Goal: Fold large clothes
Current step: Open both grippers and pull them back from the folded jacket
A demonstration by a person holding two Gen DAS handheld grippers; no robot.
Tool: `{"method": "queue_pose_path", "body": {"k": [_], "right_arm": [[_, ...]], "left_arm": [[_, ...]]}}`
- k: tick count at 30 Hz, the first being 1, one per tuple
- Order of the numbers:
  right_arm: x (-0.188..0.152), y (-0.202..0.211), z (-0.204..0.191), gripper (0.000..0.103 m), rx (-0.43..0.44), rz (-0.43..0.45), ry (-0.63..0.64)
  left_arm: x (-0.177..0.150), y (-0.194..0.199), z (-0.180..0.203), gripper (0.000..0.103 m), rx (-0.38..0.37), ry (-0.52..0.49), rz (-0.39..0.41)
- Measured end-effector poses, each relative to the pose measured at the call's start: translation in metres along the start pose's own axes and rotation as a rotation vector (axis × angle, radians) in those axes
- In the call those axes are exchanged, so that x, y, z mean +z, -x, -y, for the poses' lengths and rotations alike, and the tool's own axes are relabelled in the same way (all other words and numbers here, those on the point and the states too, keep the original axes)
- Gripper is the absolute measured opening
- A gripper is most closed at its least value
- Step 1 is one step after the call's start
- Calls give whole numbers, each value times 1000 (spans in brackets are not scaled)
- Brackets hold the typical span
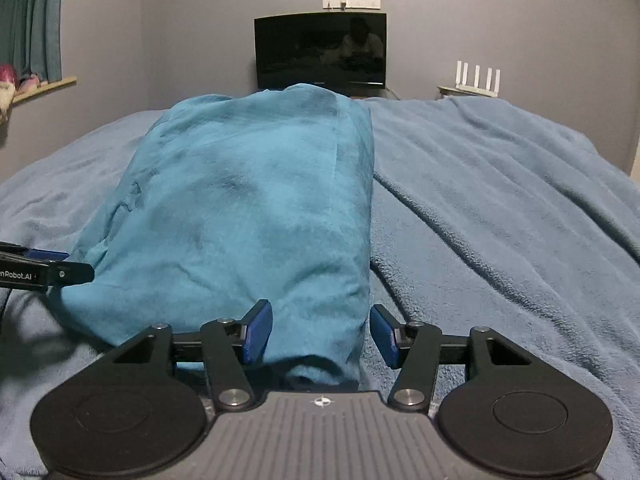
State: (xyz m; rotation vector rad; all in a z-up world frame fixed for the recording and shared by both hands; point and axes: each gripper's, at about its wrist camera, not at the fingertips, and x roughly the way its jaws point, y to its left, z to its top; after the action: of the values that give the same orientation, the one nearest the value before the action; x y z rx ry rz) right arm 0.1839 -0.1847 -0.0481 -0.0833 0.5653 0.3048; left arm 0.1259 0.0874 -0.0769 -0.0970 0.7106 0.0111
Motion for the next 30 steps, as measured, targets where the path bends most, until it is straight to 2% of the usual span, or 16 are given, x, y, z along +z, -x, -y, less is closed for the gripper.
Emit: {"method": "queue_pose_path", "body": {"k": [2,4,6,9,10,12,14,16,18,20,23,25,27,30], "right_arm": [[-1,5,-1,57,-1,8,-19],[-2,18,-3,66,-8,14,-24],[-7,36,-6,69,-18,15,-23],[-11,53,-8,74,-25,-25,-34],[-15,56,-9,75,-23,-48,-46],[-21,63,-14,78,-18,-98,-59],[-26,68,-21,83,-19,-117,-44],[-28,76,-24,87,-13,-119,-47],[-32,83,-22,88,-12,-147,-100],[-36,85,-17,92,-14,-178,-151],[-38,83,-13,102,-30,-184,-174],[-39,71,-12,102,-38,-199,-176],[-42,59,-13,102,-55,-206,-169],[-44,46,-12,102,-80,-193,-164]], "left_arm": [[-4,16,-1,60,30,15,10],[-7,30,-6,60,31,57,15],[-9,40,-9,61,38,97,15],[-15,57,-7,73,52,123,17],[-18,64,-4,75,45,122,14],[-24,75,4,87,39,97,14],[-27,82,15,92,62,55,15],[-31,90,22,92,79,37,6],[-33,95,22,93,43,74,-24],[-34,95,16,95,-3,124,-50],[-35,84,9,96,47,154,-98],[-37,67,5,96,64,159,-154],[-39,51,8,96,85,120,-195],[-45,40,28,96,100,-1,-216]]}}
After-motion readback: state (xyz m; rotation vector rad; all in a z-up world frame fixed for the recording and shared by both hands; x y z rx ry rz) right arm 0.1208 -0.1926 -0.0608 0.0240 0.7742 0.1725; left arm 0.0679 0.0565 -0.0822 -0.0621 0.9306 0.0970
